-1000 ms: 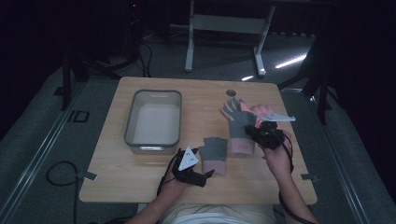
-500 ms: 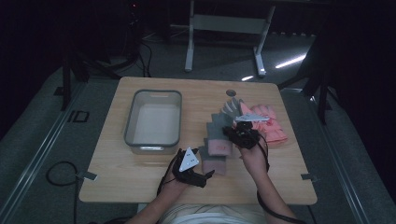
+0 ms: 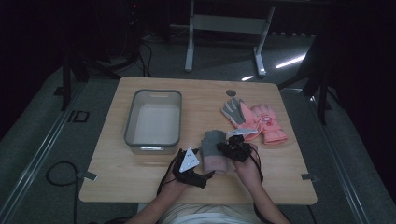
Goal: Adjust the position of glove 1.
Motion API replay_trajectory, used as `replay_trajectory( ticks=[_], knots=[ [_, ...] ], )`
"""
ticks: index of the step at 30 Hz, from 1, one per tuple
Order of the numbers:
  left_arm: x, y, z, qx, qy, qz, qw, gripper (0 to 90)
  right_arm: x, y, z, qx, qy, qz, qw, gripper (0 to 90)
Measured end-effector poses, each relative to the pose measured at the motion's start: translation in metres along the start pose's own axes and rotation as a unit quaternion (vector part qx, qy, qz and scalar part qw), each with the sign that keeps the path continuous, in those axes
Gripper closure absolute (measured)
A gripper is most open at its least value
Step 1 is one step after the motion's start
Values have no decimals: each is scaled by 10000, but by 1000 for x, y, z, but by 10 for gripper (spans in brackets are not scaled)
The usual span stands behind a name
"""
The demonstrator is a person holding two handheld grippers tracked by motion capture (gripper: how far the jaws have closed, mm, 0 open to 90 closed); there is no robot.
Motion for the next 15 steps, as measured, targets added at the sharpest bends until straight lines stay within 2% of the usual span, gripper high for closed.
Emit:
replay_trajectory(
  ticks=[7, 15],
  knots=[
    [0, 0, 0, -1, 9, -1, 10000, 6, 0, -4, 11, -104, -157, -84, 9998, 845],
    [0, 0, 0, -7, 18, 4, 10000, 6, 2, -12, 16, -226, -168, -110, 9995, 841]
  ],
)
Point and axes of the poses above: each handheld gripper's, and its own axes: y roughly backward along the jaws, z roughly out of its underside, x roughly to its right, the point moved 1 cm from there along -y, roughly forward along the jaws, and after that the axes turned 11 degrees about x, right-handed, at the moved point
